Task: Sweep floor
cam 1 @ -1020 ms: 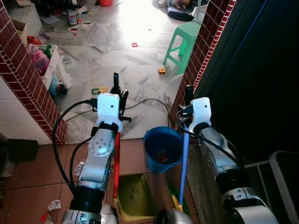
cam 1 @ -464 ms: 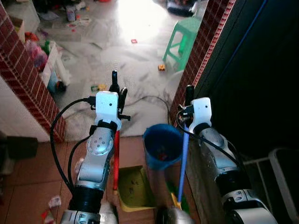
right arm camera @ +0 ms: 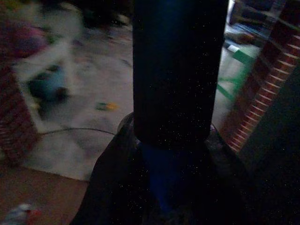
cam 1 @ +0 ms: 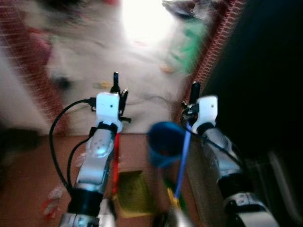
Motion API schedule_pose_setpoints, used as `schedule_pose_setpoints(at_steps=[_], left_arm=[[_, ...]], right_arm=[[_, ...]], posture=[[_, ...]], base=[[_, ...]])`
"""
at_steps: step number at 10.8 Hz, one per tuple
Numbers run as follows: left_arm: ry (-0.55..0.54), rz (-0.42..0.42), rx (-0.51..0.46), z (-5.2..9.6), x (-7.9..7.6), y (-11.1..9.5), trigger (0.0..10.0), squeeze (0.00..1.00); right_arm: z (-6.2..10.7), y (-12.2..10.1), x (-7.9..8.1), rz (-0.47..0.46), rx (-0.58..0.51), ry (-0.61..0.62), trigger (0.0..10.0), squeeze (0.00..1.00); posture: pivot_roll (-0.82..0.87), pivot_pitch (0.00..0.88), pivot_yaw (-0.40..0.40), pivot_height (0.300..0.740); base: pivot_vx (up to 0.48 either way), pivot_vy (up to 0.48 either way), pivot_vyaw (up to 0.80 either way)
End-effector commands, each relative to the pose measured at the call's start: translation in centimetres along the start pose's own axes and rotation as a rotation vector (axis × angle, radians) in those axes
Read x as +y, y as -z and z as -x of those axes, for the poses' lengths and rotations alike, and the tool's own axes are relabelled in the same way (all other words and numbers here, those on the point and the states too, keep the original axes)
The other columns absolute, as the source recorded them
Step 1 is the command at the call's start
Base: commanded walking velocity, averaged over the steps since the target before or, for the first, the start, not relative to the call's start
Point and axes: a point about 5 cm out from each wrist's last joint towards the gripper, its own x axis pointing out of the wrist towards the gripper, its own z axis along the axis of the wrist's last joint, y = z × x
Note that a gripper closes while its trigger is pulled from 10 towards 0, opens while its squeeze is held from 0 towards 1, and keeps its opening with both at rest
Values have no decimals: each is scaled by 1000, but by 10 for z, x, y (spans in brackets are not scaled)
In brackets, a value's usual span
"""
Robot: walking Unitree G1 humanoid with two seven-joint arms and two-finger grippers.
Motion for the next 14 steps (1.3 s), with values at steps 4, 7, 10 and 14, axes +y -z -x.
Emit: schedule_pose_setpoints(at_steps=[4, 7, 10, 14], left_arm=[[56, 18, -59, -9, -7, -15, 10000, 0], [146, -16, -88, -12, -12, -25, 10000, 0], [262, -18, -24, 2, -9, -16, 10000, 0], [22, 20, -23, 15, 5, -10, 10000, 0]], right_arm=[[-2, -10, -9, 0, -74, 61, 10000, 0], [-4, -11, -7, -4, -91, 78, 10000, 0], [3, 1, -8, -51, -80, 110, 10000, 0], [-1, -13, 0, -56, -141, 72, 10000, 0]], posture=[[53, 13, -67, 740], [58, 0, -66, 740], [69, 0, -54, 740], [51, 13, -50, 740]], base=[[-254, 0, 0], [-80, 0, 0], [0, 0, 0], [0, 0, 0]])
